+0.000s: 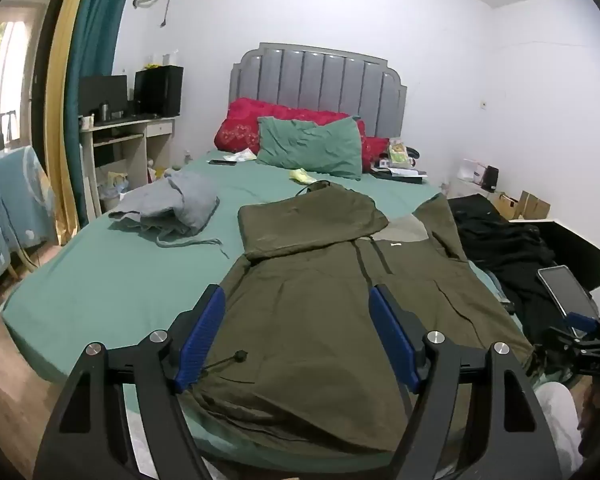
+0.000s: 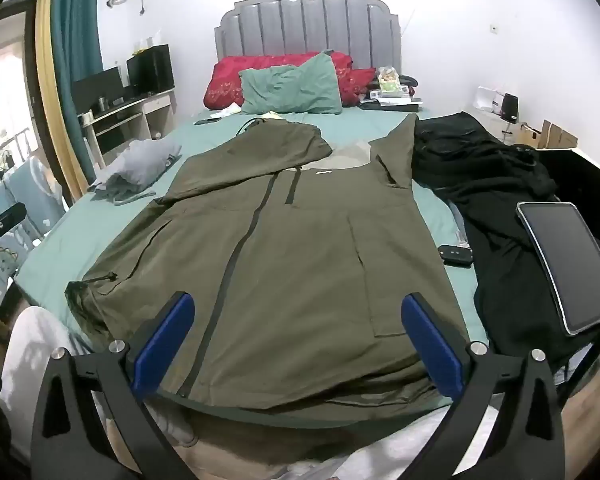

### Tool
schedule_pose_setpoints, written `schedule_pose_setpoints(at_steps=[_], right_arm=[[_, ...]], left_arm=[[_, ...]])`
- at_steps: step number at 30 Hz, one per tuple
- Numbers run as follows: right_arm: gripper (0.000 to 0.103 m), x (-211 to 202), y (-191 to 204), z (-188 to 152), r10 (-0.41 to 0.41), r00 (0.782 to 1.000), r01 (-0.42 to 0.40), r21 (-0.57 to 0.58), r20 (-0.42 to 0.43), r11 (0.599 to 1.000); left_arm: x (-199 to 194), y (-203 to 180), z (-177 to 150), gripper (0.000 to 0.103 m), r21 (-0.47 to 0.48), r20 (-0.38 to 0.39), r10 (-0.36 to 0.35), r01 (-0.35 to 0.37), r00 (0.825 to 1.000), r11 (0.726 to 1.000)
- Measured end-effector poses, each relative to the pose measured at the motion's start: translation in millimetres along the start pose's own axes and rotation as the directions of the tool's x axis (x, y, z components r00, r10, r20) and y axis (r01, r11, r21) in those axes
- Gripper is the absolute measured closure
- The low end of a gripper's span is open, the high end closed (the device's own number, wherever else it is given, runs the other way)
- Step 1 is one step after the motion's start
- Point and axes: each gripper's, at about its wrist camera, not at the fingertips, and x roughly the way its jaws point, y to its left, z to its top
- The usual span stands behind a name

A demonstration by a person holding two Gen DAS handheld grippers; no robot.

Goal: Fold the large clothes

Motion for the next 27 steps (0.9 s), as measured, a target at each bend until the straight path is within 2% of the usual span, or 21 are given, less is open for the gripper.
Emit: schedule_pose_setpoints(at_steps=[27], right_arm=[[0.001,-13.2,-6.3,2.6,-0.003,1.0,0.003,0.013,0.026,1.0]], left_arm=[[-16.0,1.4,9.3,0.026,0.027,0.013,0.028,-0.028,1.0,0.999]])
